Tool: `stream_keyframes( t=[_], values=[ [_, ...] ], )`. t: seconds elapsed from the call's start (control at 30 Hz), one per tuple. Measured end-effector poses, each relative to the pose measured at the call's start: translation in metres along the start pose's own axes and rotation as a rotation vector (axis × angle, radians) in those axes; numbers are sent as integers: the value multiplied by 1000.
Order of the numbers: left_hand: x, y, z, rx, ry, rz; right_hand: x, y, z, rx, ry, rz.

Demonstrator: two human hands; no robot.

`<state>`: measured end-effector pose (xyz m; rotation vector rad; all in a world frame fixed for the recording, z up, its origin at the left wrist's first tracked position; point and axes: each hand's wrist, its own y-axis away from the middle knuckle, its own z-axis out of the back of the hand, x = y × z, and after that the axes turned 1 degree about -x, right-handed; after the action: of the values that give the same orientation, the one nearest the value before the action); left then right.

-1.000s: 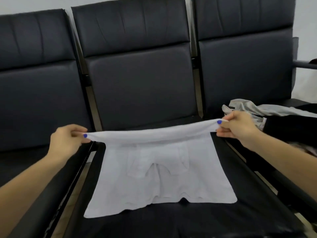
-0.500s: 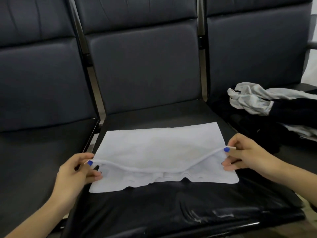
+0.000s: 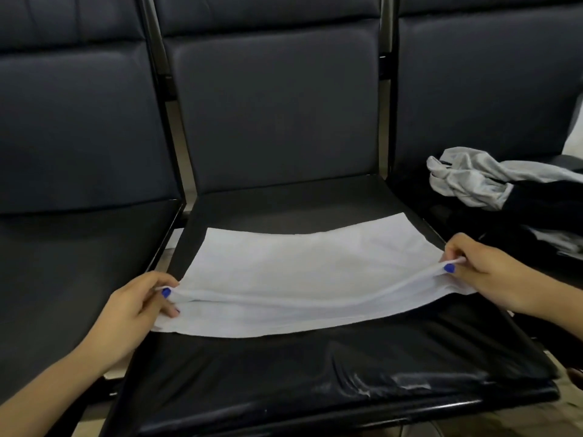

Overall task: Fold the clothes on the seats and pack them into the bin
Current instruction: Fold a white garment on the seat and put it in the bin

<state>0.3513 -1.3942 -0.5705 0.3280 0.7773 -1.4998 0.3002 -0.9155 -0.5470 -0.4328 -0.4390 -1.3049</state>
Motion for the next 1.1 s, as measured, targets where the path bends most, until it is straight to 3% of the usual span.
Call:
stream_keyframes(
  t=[0.17,0.27,0.4,0.53,0.73,0.87,1.0,1.1],
  values=[
    [-6,2,3,-87,-8,-90,0,1,4,-20,-108,-33],
    [-12,4,8,-173,112,-62,2,8,14,-46,-255,-44],
    [-16,9,13,-160,262,-21,-1,15,26,-21,-383,-84],
    [-15,16,13,-58,239,-57,0,15,26,-13,-243,-92],
    [7,20,11,114,-13,-130,-5,12,17,-3,-55,-89],
    [-2,21,18,138,-122,-246,-5,9,18,11,77,-47],
    [-9,19,25,122,-369,-199,-3,8,21,61,277,-12],
    [-17,15,24,100,-400,-175,2,9,22,136,380,-48]
  ],
)
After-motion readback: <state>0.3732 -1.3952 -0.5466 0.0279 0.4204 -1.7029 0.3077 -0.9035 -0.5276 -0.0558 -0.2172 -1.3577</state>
